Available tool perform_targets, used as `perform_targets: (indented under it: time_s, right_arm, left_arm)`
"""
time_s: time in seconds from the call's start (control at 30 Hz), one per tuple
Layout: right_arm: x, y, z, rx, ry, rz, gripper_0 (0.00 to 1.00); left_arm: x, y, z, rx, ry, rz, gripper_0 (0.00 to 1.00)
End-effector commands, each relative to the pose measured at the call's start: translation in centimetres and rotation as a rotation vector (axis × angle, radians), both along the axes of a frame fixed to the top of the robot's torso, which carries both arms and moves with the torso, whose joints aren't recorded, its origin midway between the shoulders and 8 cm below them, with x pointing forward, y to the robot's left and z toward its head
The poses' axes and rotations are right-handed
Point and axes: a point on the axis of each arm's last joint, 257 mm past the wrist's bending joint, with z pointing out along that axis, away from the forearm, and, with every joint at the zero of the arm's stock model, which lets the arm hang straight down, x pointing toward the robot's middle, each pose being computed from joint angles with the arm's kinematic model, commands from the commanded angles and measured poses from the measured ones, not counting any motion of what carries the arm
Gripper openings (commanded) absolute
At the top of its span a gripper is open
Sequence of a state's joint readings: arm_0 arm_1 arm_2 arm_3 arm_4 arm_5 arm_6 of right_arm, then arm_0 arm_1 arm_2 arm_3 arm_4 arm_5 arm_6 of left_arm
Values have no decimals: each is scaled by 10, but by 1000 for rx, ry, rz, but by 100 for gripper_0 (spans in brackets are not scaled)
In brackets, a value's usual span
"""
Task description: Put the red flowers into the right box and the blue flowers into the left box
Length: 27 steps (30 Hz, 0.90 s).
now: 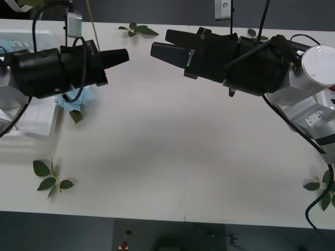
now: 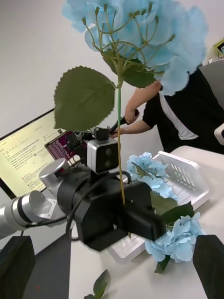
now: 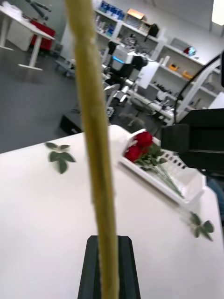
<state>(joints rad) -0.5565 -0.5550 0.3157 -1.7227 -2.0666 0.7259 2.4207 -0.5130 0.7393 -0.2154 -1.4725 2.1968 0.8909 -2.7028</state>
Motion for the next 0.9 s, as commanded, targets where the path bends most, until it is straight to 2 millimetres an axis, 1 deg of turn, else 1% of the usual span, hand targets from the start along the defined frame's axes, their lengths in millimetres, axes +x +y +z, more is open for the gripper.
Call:
perform_targets:
  time_s: [0.03,0.13,0.2,0.23,0.27,0.33,0.37,0.4,0.43,0.47,0.5,0.53,0.57,0.63,0.7,0.8,0.9]
  right_arm:
    - [-14,11,30,5,-93,35,100]
    - [-14,11,30,5,-93,35,100]
    - [-14,11,30,5,-93,35,100]
    - [-14,11,30,5,-93,35,100]
    - [-14,12,24,3,-80,38,100]
    - [-15,12,30,15,-82,46,100]
    - [-16,12,32,14,-80,51,100]
    - [-16,13,33,15,-82,53,100]
    - [-16,12,35,16,-82,52,100]
    - [-15,12,34,16,-80,50,100]
    - [-14,11,35,16,-81,48,100]
    - [-12,10,34,14,-78,44,100]
    - [-10,8,34,13,-75,39,100]
    - [-6,4,33,4,-75,29,100]
    - [3,-4,31,-15,-66,10,100]
    - [19,-19,22,-56,-46,-24,100]
    - [36,-36,6,-122,-24,-57,100]
  left_arm:
    - [21,71,7,66,-13,125,0]
    - [39,122,12,77,-4,228,0]
    - [51,163,17,82,0,312,0]
    - [54,173,18,87,-1,335,0]
    - [61,200,18,106,-1,391,0]
    - [68,233,18,135,-2,461,0]
    - [70,250,19,150,-4,495,0]
    - [72,271,21,168,-9,539,0]
    - [72,280,21,177,-8,559,0]
    - [73,304,23,201,-12,608,0]
    - [72,314,22,216,-12,626,0]
    - [70,331,23,243,-16,658,0]
    - [66,343,25,264,-21,679,0]
    - [61,357,27,281,-23,698,0]
    - [52,367,27,301,-17,703,0]
    - [43,379,17,340,2,713,0]
    - [31,384,5,378,18,710,0]
